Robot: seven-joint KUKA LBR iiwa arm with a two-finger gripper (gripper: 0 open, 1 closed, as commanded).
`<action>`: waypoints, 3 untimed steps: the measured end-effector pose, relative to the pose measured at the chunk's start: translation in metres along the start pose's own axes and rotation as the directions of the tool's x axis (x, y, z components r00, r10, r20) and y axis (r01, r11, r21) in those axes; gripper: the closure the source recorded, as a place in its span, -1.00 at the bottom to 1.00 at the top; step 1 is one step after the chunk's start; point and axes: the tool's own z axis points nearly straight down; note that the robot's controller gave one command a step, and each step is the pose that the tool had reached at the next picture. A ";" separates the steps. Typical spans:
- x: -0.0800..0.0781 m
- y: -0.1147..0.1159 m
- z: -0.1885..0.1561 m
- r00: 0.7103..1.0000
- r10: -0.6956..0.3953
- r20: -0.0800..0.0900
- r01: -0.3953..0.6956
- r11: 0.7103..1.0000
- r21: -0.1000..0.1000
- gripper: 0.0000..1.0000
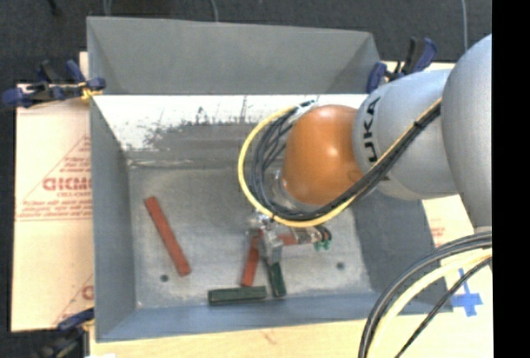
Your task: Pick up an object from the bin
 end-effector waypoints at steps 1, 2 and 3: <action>0.002 0.005 0.002 0.993 -0.117 0.003 0.117 0.993 0.002 1.00; 0.003 0.008 0.001 0.974 -0.227 0.003 0.227 0.974 0.000 1.00; 0.003 0.007 -0.004 0.958 -0.286 0.000 0.286 0.958 -0.003 1.00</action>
Offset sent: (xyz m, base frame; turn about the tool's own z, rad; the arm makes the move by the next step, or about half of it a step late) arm -0.0001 0.0000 0.0391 0.0000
